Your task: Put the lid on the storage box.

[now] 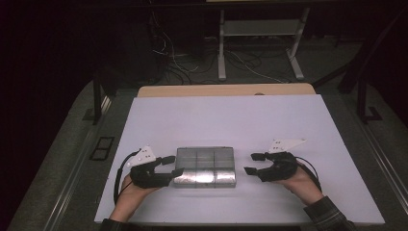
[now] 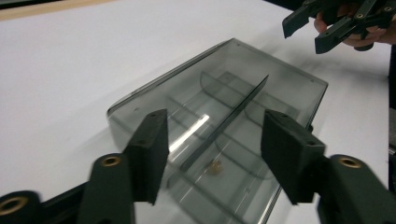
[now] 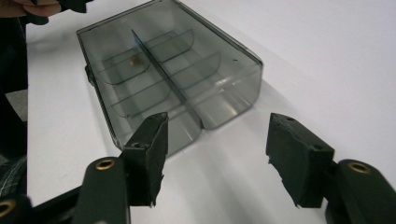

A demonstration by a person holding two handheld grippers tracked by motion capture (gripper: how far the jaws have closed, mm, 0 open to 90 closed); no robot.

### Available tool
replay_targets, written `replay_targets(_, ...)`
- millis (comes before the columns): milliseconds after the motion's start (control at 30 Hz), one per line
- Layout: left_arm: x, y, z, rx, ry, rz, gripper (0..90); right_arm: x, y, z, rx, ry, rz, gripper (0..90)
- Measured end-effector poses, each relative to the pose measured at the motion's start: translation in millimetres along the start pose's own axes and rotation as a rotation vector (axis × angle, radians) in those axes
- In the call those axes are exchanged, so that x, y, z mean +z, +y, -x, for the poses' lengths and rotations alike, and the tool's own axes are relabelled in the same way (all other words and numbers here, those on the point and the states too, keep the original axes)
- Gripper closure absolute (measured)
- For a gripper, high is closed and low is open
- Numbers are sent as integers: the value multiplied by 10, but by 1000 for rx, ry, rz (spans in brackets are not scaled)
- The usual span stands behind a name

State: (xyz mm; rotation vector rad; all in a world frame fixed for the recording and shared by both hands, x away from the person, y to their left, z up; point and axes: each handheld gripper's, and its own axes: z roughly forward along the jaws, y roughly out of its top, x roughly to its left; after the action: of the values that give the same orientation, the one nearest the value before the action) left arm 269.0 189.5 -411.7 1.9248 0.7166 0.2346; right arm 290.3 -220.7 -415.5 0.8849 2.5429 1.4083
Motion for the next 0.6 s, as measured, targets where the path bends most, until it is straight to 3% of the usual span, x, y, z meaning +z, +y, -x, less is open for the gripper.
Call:
replay_targets(367,128,14,75,16,-8,30,188,-243,-220,41,3,-95,57,285)
replay_targets(600,164,-18,86,36,0,49,112,-333,-345,74,20,-150,92,188)
